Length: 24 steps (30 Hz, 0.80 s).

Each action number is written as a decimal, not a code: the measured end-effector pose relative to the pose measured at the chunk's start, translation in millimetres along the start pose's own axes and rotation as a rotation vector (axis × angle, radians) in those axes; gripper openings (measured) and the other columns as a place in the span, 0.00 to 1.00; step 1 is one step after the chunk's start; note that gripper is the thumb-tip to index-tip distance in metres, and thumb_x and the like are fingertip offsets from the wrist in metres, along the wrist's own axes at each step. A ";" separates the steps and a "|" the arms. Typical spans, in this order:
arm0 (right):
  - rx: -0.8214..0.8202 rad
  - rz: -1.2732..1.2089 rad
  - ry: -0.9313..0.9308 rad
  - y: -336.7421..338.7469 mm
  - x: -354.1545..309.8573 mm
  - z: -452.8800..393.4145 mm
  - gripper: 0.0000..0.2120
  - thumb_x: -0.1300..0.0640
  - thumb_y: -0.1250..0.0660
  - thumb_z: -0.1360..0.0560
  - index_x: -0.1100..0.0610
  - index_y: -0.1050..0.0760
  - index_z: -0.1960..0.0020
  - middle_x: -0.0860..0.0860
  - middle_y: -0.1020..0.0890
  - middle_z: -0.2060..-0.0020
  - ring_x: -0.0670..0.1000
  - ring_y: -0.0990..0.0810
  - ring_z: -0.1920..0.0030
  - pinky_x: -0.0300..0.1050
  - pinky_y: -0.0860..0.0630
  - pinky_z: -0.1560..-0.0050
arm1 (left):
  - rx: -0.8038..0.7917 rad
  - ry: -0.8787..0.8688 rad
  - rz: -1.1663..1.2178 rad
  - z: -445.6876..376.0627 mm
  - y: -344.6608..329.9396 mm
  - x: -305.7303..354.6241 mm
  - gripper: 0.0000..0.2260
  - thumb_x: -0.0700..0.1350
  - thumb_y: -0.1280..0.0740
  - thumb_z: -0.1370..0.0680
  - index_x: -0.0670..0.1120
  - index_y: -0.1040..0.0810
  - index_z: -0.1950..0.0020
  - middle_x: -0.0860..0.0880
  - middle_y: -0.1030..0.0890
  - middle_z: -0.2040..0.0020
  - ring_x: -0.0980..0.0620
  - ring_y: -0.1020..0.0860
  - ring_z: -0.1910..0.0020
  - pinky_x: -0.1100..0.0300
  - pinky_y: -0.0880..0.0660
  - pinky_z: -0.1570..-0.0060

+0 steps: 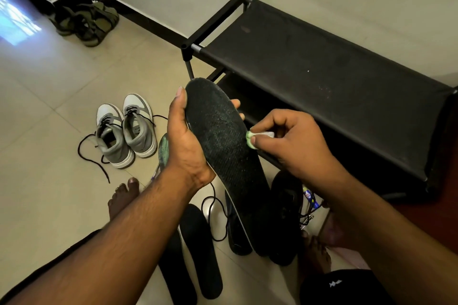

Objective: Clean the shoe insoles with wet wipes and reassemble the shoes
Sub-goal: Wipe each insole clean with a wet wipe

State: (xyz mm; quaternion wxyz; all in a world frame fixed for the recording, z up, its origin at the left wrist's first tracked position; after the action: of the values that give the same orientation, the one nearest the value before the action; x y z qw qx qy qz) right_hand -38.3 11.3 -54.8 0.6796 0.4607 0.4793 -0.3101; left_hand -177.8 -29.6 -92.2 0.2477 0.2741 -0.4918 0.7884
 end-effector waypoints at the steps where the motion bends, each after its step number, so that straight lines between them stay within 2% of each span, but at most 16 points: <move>1: -0.017 -0.002 -0.013 0.6 1.5 -1.0 0.07 0.65 0.25 0.32 0.55 0.18 0.62 0.48 0.16 0.65 0.42 0.22 0.67 0.35 0.27 0.66 | -0.003 0.011 0.002 0.5 -0.4 -2.0 0.32 0.67 0.48 0.22 0.43 0.15 0.53 0.41 0.18 0.50 0.44 0.21 0.50 0.50 0.22 0.47; 5: 0.039 -0.018 -0.015 8.1 3.2 -2.8 0.06 0.65 0.25 0.32 0.56 0.18 0.61 0.49 0.16 0.64 0.44 0.21 0.65 0.39 0.24 0.63 | -0.074 0.083 -0.053 3.3 -8.3 -13.4 0.32 0.66 0.50 0.21 0.45 0.14 0.54 0.42 0.17 0.53 0.46 0.19 0.54 0.52 0.22 0.51; 8: 0.129 -0.103 -0.012 16.0 3.4 -2.9 0.05 0.67 0.26 0.31 0.59 0.18 0.60 0.47 0.16 0.65 0.40 0.20 0.64 0.33 0.25 0.63 | -0.125 0.126 -0.092 6.2 -15.3 -25.1 0.29 0.64 0.50 0.20 0.45 0.18 0.49 0.45 0.17 0.55 0.49 0.18 0.57 0.56 0.20 0.57; 10: 0.162 -0.122 -0.008 20.6 3.9 -3.1 0.05 0.67 0.26 0.31 0.58 0.18 0.60 0.49 0.16 0.64 0.43 0.19 0.65 0.34 0.25 0.65 | -0.123 0.122 -0.104 5.4 -14.7 -26.5 0.27 0.63 0.50 0.19 0.44 0.21 0.45 0.45 0.17 0.54 0.49 0.19 0.56 0.56 0.21 0.56; 13: 0.061 -0.064 -0.038 13.5 6.1 -5.1 0.05 0.67 0.26 0.32 0.59 0.19 0.61 0.53 0.16 0.63 0.52 0.18 0.62 0.44 0.20 0.59 | -0.083 0.082 -0.076 -1.0 -6.5 -13.4 0.29 0.65 0.49 0.20 0.44 0.21 0.42 0.40 0.18 0.49 0.44 0.19 0.51 0.51 0.22 0.50; 16: -0.109 -0.044 -0.086 -2.0 8.7 -4.0 0.05 0.69 0.26 0.32 0.61 0.19 0.61 0.54 0.16 0.63 0.48 0.19 0.64 0.44 0.20 0.58 | -0.051 0.047 -0.018 -7.0 2.8 0.0 0.31 0.67 0.47 0.22 0.43 0.18 0.46 0.39 0.18 0.48 0.42 0.20 0.49 0.48 0.24 0.45; 19: -0.048 -0.105 -0.084 3.0 8.6 -5.0 0.05 0.70 0.26 0.32 0.62 0.19 0.61 0.56 0.16 0.64 0.49 0.19 0.65 0.42 0.21 0.60 | -0.068 0.070 -0.008 -5.2 1.6 -6.2 0.30 0.66 0.47 0.22 0.44 0.20 0.44 0.39 0.19 0.47 0.43 0.20 0.50 0.49 0.24 0.46; 22: 0.065 -0.132 -0.050 13.8 7.9 -6.3 0.05 0.69 0.26 0.32 0.61 0.18 0.60 0.57 0.16 0.62 0.54 0.19 0.63 0.46 0.20 0.58 | -0.096 0.132 -0.051 -1.3 -4.9 -20.6 0.29 0.66 0.48 0.21 0.44 0.20 0.43 0.38 0.19 0.45 0.44 0.19 0.50 0.51 0.22 0.49; 24: 0.032 -0.150 -0.058 11.0 7.9 -6.3 0.05 0.69 0.26 0.32 0.61 0.19 0.60 0.57 0.16 0.62 0.52 0.19 0.63 0.46 0.20 0.58 | -0.094 0.128 -0.041 -2.5 -4.7 -18.4 0.29 0.65 0.48 0.21 0.44 0.20 0.43 0.38 0.19 0.46 0.43 0.20 0.50 0.51 0.21 0.49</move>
State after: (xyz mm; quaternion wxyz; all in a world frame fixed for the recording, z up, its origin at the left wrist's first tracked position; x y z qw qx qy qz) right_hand -28.3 21.5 -59.4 0.6605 0.4250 0.4878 -0.3810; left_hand -161.8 -27.6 -102.5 0.3071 0.2212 -0.5058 0.7752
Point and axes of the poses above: each hand's wrist, its own z-axis away from the middle knuckle, its own y-axis out of the back of the hand, x = y × z, the point moved 10 cm from there along -z, towards the middle knuckle
